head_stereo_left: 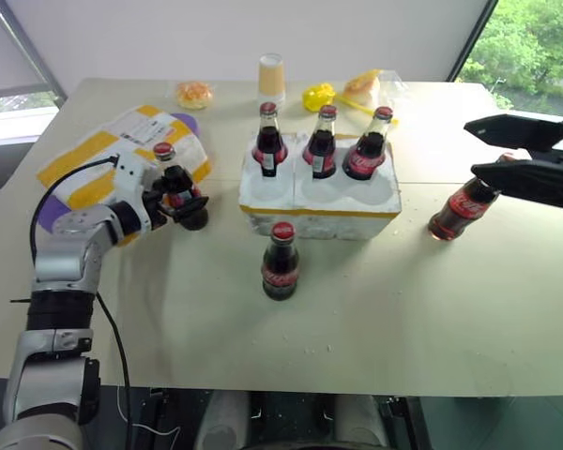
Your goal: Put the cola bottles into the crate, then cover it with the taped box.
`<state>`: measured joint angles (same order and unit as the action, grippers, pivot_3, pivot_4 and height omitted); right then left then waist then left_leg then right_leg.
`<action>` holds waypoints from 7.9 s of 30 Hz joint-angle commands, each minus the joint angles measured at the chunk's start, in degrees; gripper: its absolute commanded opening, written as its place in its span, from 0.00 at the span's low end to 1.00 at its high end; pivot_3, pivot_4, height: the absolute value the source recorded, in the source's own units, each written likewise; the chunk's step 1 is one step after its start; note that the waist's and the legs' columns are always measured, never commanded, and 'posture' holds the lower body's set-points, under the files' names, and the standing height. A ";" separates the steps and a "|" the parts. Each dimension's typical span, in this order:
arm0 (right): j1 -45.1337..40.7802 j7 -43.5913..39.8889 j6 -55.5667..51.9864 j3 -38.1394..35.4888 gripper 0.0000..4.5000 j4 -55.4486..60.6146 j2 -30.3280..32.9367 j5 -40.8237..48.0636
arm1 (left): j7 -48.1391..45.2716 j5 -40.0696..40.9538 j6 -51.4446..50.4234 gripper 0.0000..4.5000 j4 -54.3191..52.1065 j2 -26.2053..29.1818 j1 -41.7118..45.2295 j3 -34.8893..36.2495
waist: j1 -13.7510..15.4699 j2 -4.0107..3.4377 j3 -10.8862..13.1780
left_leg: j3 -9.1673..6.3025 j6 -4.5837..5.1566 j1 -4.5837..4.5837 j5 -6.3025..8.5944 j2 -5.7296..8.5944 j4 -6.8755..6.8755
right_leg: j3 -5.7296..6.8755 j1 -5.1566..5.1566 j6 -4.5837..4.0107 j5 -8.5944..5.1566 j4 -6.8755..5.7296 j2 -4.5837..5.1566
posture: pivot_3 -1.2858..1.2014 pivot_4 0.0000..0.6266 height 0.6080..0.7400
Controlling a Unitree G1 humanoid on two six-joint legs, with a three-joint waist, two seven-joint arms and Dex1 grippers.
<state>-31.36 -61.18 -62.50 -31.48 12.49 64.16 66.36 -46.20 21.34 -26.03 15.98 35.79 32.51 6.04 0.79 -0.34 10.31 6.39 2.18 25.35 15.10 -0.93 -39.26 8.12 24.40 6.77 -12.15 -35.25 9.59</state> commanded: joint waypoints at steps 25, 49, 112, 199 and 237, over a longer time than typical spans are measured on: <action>5.68 -2.16 7.41 1.11 1.00 3.42 2.12 -5.62 | -14.68 11.38 -15.78 0.63 -6.41 7.84 19.34 2.69 | -0.02 0.60 0.35 | -0.02 -0.01 0.04 -0.01 0.00 -0.04 | 0.02 0.00 0.01 0.00 -0.01 -0.02 | 0.52 0.24 1.00; 14.39 4.95 6.46 -6.19 1.00 9.49 -0.02 -1.16 | -27.54 -1.74 -0.01 0.63 13.00 -4.58 33.81 -12.37 | 0.12 0.76 0.48 | -0.03 0.00 0.06 -0.03 0.05 -0.18 | 0.02 -0.04 0.03 0.01 0.00 -0.06 | 0.52 0.24 1.00; 3.98 -2.35 26.63 39.92 1.00 1.26 -25.51 -28.57 | -29.12 25.27 -23.58 0.99 -40.51 25.60 -7.23 7.23 | -0.13 0.70 0.50 | -0.15 0.14 0.13 0.11 -0.01 -0.69 | -0.05 -0.16 0.05 0.00 -0.23 -0.16 | 0.52 0.24 1.00; -10.81 11.68 35.83 33.67 0.97 -20.00 -38.81 -45.03 | -26.25 18.00 -12.88 1.00 -31.20 18.88 3.33 -2.06 | -1.62 0.58 0.60 | -0.03 -0.14 0.06 -0.08 -0.04 -0.13 | -0.24 0.01 0.04 0.00 -0.15 -0.42 | 0.52 0.24 1.00; 32.71 52.21 18.75 -3.79 1.00 22.74 -40.69 -31.02 | -32.39 16.22 -11.69 1.00 -25.55 10.55 11.48 -7.74 | -0.19 0.65 0.50 | -0.17 -0.19 -0.04 -0.12 -0.12 -0.10 | -0.90 -0.03 -0.05 0.03 -0.01 -0.86 | 0.52 0.24 1.00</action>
<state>2.46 -8.44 -46.41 -35.02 36.09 22.49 36.09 -79.07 35.94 -37.31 -7.30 45.47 44.15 -3.87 0.60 0.31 10.80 6.22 1.99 25.31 14.97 -1.05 -39.35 7.22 24.37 6.73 -12.12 -35.25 8.72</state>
